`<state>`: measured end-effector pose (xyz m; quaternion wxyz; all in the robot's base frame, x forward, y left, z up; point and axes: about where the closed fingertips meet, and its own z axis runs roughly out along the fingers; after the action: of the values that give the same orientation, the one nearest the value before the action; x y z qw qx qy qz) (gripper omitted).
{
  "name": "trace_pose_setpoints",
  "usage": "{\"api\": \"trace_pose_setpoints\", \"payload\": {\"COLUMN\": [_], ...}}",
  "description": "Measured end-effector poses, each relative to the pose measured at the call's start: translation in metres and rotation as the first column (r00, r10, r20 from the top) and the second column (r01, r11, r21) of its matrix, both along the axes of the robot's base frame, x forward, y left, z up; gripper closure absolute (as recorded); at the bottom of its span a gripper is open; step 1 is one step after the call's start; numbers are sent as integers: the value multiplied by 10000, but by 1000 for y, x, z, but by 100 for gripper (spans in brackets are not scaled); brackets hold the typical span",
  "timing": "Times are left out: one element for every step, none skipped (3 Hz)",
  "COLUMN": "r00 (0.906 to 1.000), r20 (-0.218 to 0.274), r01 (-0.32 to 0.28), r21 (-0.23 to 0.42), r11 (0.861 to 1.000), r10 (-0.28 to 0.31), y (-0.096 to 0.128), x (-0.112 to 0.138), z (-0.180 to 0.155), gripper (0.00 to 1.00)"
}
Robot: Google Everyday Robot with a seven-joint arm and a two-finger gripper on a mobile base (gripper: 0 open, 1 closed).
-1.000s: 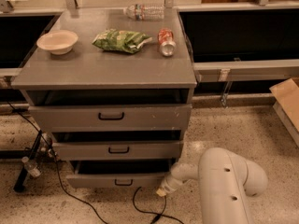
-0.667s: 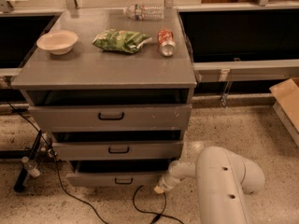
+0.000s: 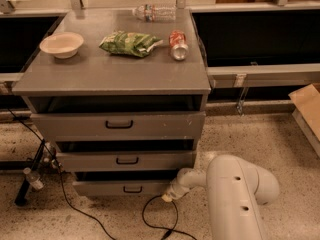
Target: Close bottom drawer
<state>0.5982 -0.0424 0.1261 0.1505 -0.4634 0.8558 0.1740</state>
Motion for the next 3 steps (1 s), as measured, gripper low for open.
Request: {"api": "trace_pose_setpoints", "payload": {"r00": [10000,10000,10000], "r20": [-8,-8,-9], "r01": [-35,-35,-35], "r21": [57,58,58], "r11": [10000,10000,10000], "r10": [35,35,35], "y": [3,3,3], "x": [4,4,4], "z": [1,1,1], "gripper": [100,81,57]}}
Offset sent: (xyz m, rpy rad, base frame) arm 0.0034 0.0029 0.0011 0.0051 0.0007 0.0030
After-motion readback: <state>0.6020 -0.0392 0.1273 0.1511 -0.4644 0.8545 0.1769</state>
